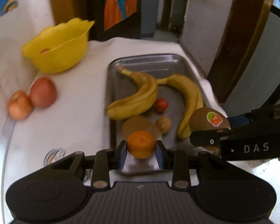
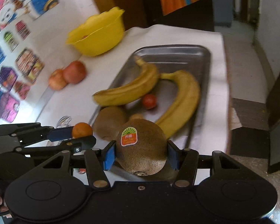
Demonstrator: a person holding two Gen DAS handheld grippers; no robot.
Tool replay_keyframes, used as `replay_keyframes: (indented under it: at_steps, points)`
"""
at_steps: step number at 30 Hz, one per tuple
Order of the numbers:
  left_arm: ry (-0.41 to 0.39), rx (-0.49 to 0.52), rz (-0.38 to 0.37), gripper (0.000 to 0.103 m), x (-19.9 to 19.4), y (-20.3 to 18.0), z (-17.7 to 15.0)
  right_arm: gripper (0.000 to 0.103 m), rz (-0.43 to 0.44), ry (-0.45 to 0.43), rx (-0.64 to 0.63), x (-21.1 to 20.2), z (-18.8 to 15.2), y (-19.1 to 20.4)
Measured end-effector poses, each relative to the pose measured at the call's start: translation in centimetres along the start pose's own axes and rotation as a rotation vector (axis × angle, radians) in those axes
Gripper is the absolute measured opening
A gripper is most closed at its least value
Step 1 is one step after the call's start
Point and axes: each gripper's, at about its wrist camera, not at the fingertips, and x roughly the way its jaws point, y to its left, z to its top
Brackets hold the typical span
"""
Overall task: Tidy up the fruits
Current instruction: 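Carry the kiwi and small orange in both tools over the tray, then open the right tool to drop the kiwi while the left tool drops the orange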
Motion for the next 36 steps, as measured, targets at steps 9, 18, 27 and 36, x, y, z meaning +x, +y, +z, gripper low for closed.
replay_keyframes:
  at_steps: [9,18,27,36]
  points:
    - [-0.022,0.069,-0.022,0.035,2.9,-1.7,3.1,0.058,-0.011,-0.004,0.066,0.1,0.4,-3.0]
    - [0.003,0.091,-0.031,0.035,4.3,-2.0,3.8,0.058,0.011,0.014,0.103,0.4,-0.1,-3.4]
    - [0.019,0.084,-0.026,0.036,5.0,-1.8,4.0,0.058,0.013,0.023,0.101,0.9,-0.2,-3.1]
    - [0.019,0.064,-0.025,0.037,4.7,-1.6,3.8,0.059,-0.034,0.018,0.046,1.1,-0.5,-2.3]
